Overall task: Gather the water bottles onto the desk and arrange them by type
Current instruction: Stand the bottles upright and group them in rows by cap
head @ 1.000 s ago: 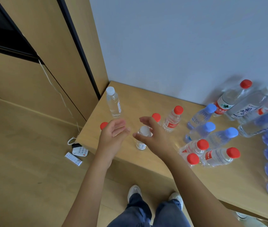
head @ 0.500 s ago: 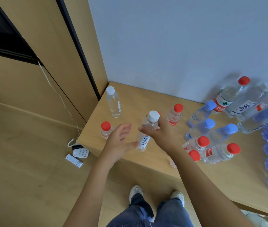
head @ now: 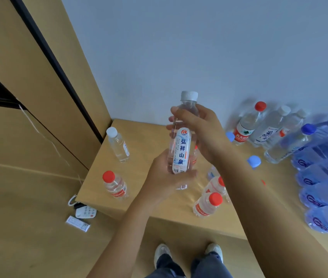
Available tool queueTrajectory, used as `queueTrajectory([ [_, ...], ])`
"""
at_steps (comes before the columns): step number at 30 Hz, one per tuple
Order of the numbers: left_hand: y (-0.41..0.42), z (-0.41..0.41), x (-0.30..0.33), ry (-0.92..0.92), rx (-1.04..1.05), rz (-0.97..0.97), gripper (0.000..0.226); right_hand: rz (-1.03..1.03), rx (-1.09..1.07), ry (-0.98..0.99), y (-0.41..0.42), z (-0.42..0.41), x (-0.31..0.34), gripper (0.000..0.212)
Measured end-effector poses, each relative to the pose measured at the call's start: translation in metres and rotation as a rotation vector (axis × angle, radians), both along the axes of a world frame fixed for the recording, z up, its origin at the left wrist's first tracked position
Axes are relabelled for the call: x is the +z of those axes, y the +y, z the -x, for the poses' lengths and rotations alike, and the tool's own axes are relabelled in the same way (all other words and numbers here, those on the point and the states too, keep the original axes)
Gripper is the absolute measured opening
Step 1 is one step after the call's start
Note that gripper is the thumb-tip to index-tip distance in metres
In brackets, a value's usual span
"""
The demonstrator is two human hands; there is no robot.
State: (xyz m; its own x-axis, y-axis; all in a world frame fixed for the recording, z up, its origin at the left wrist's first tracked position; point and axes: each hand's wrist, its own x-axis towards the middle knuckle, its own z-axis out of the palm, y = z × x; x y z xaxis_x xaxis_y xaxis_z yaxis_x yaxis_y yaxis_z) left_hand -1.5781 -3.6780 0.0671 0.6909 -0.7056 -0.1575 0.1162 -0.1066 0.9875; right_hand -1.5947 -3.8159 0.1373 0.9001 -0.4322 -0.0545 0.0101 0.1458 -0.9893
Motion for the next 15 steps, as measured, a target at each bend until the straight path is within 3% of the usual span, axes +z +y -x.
queueTrajectory([
  [5,-0.028,0.015,0.016,0.152,-0.058,0.097,0.048,-0.146,0.020,-0.024,-0.019,0.003,0.012,0.023],
  [11,-0.056,0.025,0.025,0.145,-0.101,0.102,0.047,-0.152,-0.005,-0.023,-0.050,0.014,0.014,0.017],
  [15,-0.084,0.034,0.025,0.113,-0.109,0.053,0.048,-0.119,-0.025,-0.007,-0.078,0.028,0.015,0.032],
])
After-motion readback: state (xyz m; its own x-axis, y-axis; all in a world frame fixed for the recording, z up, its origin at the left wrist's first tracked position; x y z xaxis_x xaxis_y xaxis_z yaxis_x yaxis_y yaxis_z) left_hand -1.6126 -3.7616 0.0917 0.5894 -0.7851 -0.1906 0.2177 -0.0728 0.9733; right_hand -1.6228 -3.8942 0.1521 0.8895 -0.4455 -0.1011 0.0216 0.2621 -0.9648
